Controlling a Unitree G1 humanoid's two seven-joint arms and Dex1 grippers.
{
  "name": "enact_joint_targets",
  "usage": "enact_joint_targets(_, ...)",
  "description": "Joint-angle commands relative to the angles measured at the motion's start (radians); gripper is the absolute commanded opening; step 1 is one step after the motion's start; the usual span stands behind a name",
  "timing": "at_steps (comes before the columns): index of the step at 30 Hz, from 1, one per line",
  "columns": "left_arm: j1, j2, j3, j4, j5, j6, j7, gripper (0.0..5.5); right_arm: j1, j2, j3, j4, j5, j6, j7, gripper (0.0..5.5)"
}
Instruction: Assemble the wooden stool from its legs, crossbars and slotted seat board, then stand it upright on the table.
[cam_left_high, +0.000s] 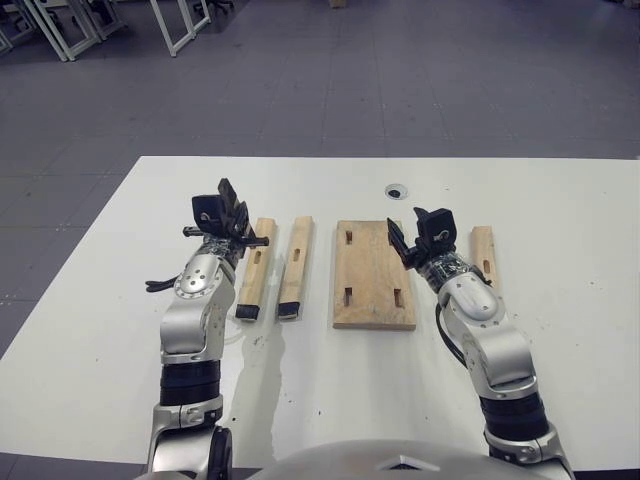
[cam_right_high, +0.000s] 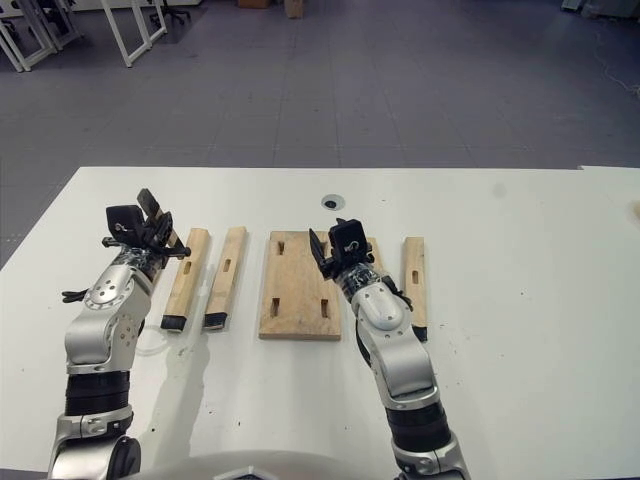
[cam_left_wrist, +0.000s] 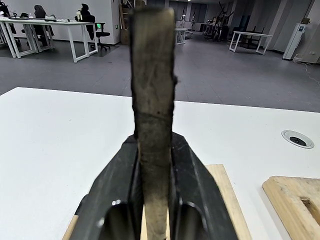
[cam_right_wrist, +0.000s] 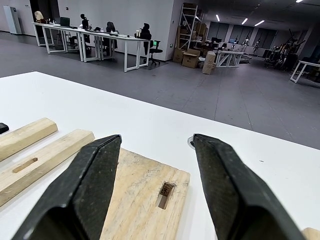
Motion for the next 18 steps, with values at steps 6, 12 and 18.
enact_joint_targets(6, 0.043, -0.023, -0.003, 0.118, 0.037, -0.066, -0.021, 0.41, -0.022, 0.000, -0.004, 0.016, -0.009, -0.005, 0.000, 2.63)
enact_joint_targets(12, 0.062, -0.026, -0.019, 0.206, 0.060, -0.120, -0.047, 0.41, -0.021, 0.002, -0.004, 0.017, -0.009, -0.006, -0.004, 2.63)
enact_joint_targets(18, 0.015, -0.043, -0.034, 0.176, 0.049, -0.117, -0.059, 0.41, -0.021, 0.005, 0.002, 0.023, -0.010, -0.009, -0.004, 2.63)
